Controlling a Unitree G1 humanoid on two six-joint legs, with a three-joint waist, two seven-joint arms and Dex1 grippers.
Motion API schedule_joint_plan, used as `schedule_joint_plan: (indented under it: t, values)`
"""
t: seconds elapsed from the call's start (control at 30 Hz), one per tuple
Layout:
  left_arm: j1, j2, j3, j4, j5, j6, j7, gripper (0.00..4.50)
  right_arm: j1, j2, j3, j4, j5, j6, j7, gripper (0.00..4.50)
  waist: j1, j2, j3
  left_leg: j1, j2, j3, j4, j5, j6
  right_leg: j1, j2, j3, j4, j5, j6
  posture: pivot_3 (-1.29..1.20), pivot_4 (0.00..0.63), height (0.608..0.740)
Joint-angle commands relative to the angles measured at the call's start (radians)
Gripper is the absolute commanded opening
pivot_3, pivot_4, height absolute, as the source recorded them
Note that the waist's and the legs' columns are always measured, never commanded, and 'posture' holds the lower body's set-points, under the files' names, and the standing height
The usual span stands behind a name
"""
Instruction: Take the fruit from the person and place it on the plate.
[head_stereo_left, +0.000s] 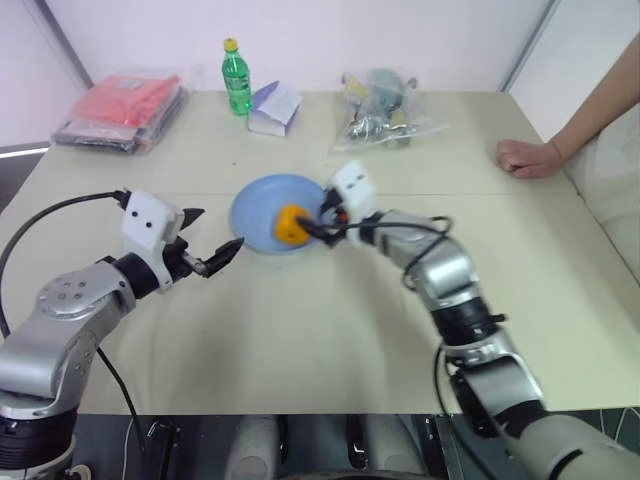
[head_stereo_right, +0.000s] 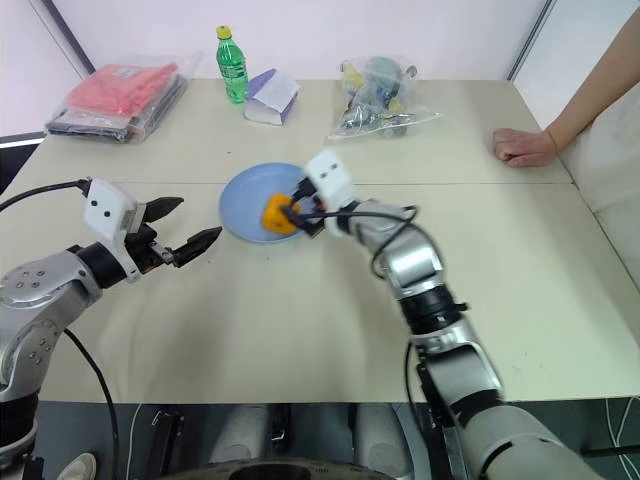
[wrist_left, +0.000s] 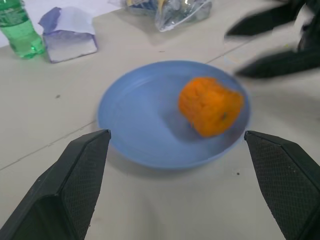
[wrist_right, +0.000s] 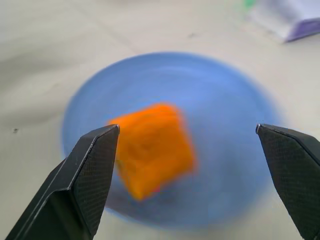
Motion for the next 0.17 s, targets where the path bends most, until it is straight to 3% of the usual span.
schedule_joint_plan:
  t: [0.03,0.17]
  values:
    - [-0.017,0.015,0.022,-0.011,-0.005,-0.023,-0.025,4.5,0.125,-0.195,-0.109,-0.264,0.121,0.044,0.188,4.46,0.002,0.0,0.0,0.0,0.0,0.0,0.0,0.0,0.0,0.0,0.0,0.0,-0.001,0.0,0.0,0.0,0.15,0.731]
    - [-0.03,0.014,0.019,0.007,-0.003,-0.034,-0.036,4.5,0.248,-0.35,-0.223,-0.364,0.183,0.092,0.238,4.46,-0.012,0.0,0.0,0.001,0.001,0.0,-0.001,0.0,0.001,0.001,0.002,0.001,-0.001,0.0,0.0,0.0,0.15,0.731]
